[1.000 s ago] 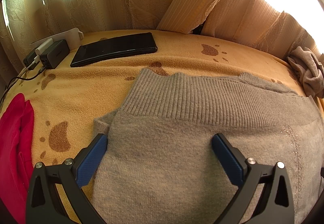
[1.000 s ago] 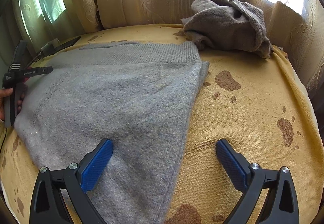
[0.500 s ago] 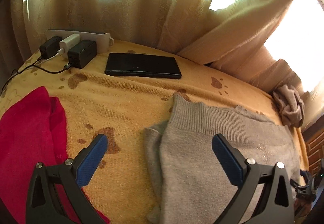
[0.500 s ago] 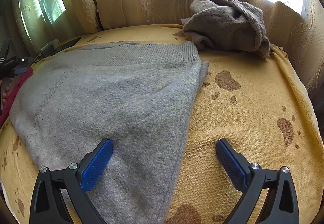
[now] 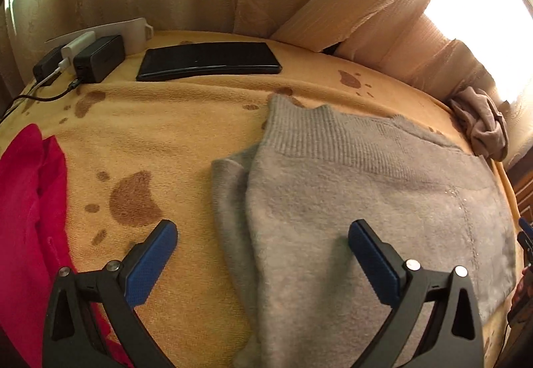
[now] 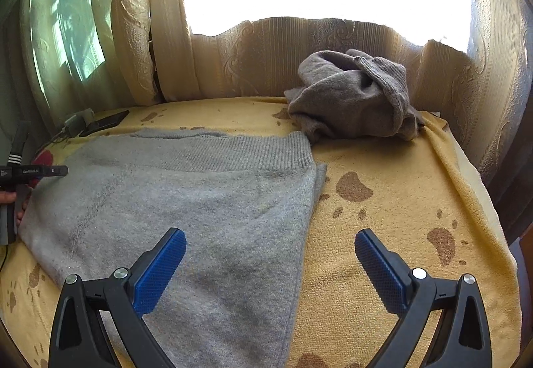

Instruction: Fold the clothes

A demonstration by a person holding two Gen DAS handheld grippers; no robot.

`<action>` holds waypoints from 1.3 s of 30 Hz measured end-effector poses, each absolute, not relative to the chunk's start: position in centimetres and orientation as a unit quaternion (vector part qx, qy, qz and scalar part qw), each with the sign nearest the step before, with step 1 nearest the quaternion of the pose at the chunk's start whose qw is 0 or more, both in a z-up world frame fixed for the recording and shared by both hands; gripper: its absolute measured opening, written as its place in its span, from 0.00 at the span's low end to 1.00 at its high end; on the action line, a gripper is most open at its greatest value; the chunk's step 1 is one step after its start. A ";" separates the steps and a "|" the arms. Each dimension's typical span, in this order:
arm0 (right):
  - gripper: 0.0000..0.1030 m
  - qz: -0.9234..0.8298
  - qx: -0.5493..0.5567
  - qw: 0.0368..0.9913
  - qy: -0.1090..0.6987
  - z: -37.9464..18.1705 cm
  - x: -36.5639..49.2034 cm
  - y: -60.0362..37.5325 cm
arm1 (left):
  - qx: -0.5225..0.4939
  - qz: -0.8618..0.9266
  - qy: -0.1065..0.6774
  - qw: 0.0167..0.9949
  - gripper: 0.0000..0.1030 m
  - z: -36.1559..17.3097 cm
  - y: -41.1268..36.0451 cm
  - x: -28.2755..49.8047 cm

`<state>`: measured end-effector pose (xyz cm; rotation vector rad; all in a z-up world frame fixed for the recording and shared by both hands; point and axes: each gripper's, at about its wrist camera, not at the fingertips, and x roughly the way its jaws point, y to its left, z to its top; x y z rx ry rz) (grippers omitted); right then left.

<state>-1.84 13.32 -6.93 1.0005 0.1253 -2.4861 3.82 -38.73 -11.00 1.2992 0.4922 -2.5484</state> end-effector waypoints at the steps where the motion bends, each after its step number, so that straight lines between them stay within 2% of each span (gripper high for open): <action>1: 1.00 -0.905 0.356 0.229 0.040 -6.6 -1.8 13.3 | 0.444 -0.874 0.164 0.113 1.00 -11.0 -38.4 3.6; 22: 1.00 -0.909 0.339 0.229 0.084 -7.0 -1.1 10.6 | 0.447 -0.877 0.126 0.120 1.00 -11.7 -38.1 3.4; 25: 1.00 -0.919 0.310 0.209 0.120 -6.0 -0.2 9.9 | 0.441 -0.882 0.121 0.116 1.00 -11.7 -38.0 3.6; 33: 1.00 -0.919 0.205 0.190 0.280 -4.0 3.9 4.4 | 0.433 -0.887 0.117 0.108 1.00 -11.8 -38.1 3.7; 39: 1.00 -0.901 0.200 0.219 0.315 -4.2 4.6 0.2 | 0.431 -0.888 0.118 0.106 1.00 -11.8 -38.1 3.8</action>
